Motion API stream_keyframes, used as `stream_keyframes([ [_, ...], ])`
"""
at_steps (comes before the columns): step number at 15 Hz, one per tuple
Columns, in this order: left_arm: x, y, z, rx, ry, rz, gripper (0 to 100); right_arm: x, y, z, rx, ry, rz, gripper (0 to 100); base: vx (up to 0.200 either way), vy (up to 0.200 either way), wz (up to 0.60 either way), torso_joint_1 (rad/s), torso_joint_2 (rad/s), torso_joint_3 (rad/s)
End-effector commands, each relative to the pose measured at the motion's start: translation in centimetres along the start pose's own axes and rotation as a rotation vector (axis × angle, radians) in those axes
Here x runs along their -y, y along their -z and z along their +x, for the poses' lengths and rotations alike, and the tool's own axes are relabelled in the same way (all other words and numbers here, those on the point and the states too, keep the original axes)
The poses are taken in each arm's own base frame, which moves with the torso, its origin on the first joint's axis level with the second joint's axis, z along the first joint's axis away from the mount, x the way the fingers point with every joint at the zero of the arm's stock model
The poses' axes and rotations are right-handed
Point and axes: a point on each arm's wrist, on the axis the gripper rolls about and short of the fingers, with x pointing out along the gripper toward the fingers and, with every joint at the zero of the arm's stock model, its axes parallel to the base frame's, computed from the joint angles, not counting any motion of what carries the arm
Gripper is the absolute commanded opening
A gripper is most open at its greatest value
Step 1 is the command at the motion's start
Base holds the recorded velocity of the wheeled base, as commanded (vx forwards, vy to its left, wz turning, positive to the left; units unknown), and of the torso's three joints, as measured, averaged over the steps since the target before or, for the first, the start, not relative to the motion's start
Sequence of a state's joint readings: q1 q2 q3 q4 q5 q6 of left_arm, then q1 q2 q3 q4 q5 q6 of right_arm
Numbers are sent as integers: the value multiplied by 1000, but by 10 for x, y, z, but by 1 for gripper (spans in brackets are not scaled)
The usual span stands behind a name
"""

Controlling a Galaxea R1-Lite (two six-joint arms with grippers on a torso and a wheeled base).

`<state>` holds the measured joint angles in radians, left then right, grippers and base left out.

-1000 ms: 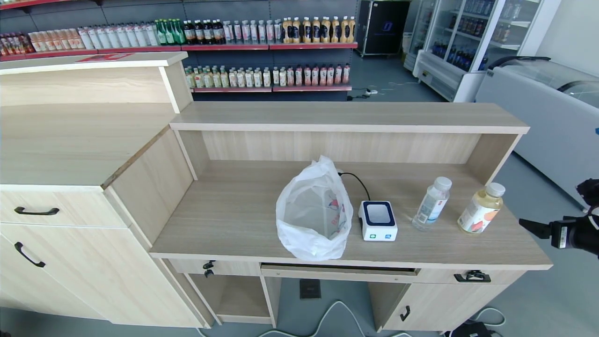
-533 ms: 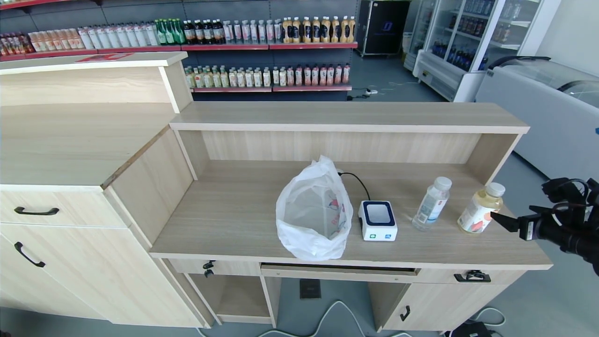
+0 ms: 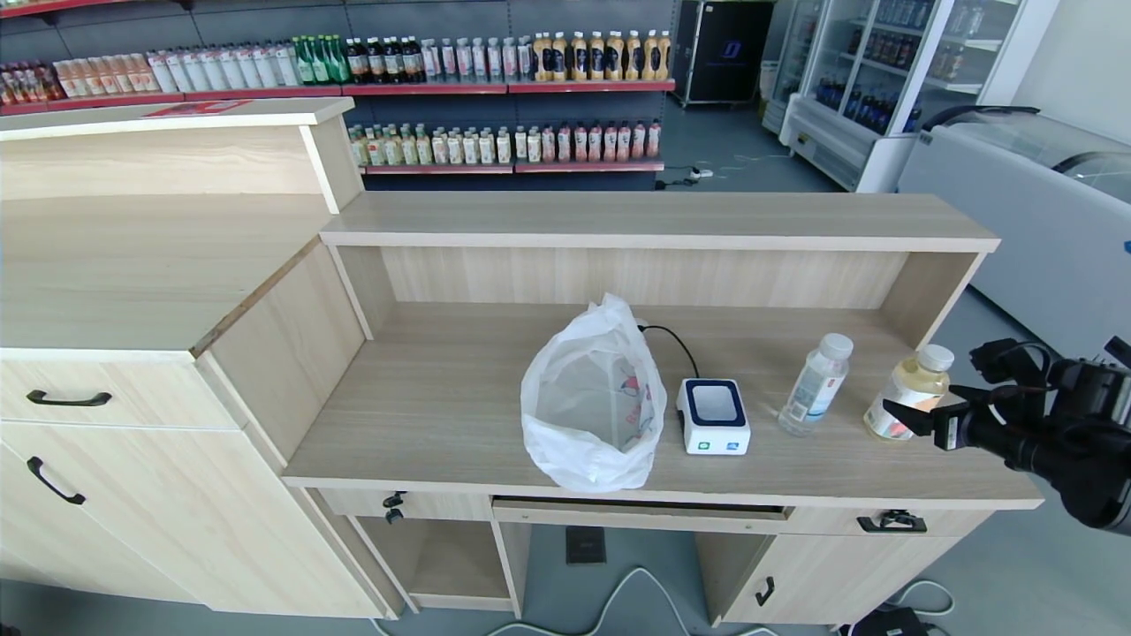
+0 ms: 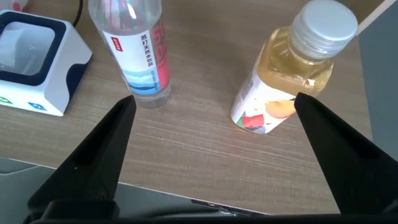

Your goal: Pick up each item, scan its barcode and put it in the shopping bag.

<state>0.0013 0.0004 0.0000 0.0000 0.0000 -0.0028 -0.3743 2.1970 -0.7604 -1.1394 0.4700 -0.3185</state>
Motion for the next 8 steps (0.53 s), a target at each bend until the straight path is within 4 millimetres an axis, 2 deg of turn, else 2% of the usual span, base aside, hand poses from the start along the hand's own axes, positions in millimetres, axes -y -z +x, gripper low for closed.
stream_keyframes([
  [1, 0, 0, 0, 0, 0, 0, 100, -7, 5, 12, 1, -25, -6, 100, 0, 0, 0, 0, 0, 0],
  [8, 0, 0, 0, 0, 0, 0, 100, -19, 10, 37, 26, -63, -31, 100, 0, 0, 0, 0, 0, 0],
])
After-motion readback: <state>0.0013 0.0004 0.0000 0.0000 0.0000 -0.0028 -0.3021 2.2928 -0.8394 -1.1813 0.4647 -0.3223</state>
